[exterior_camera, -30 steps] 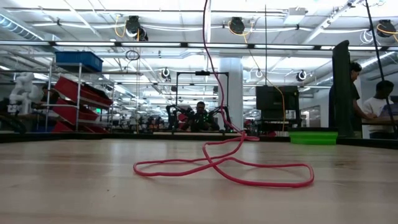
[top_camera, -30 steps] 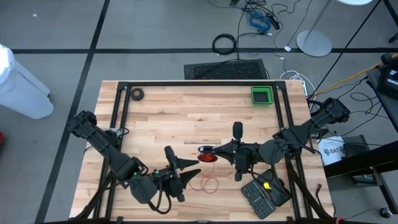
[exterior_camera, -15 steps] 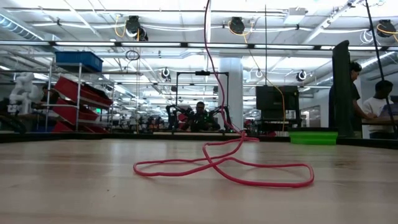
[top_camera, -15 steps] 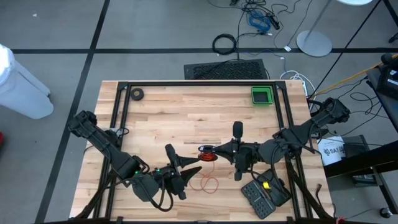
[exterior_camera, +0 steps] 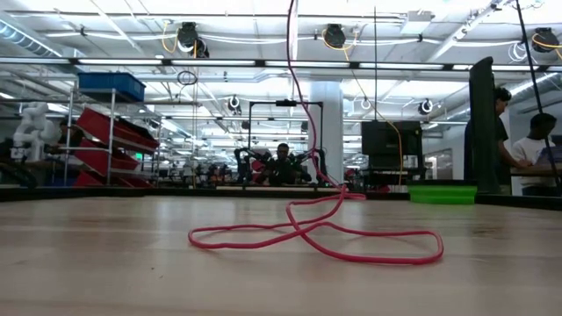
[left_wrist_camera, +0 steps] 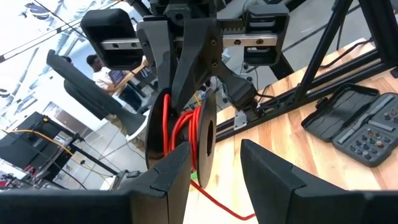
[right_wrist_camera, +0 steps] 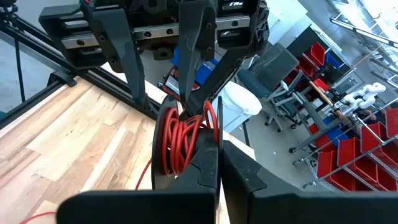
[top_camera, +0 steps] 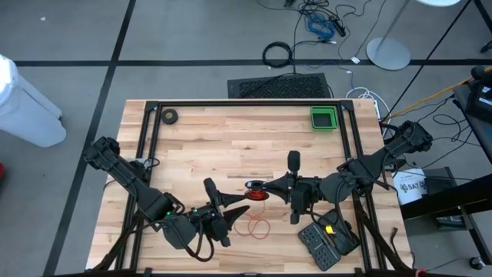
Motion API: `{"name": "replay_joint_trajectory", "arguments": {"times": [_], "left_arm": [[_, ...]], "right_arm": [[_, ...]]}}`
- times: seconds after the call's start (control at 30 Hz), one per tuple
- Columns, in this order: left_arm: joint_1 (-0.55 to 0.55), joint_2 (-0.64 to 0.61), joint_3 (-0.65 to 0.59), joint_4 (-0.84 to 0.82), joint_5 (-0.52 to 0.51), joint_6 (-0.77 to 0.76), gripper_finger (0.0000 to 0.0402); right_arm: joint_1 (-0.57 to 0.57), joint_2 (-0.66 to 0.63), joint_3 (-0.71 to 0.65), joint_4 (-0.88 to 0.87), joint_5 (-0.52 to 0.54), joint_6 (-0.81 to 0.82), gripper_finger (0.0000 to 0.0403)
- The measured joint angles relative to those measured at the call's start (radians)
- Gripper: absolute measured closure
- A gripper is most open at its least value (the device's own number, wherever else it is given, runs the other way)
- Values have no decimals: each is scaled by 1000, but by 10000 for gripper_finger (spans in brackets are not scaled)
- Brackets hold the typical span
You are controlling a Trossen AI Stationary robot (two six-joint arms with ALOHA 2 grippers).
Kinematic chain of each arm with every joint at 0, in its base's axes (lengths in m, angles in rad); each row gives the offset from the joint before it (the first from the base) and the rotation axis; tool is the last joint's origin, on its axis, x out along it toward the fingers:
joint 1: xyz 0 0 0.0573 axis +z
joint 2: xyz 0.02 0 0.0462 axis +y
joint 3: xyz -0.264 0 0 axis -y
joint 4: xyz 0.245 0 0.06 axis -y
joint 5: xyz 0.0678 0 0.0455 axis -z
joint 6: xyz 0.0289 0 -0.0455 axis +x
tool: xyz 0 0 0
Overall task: Coil cords
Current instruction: Coil the red wire into the spool
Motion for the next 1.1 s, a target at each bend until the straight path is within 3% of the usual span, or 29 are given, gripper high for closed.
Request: {"name": "replay_joint_trajectory", "arguments": {"times": [0.6,1.1], "left_arm": [[47,0,0,-4,92,-60,259],[75,0,0,-10,85,-84,375]], "right_arm": [[0,0,0,-1,1,7,403],[0,0,0,-4,6,6,403]]}}
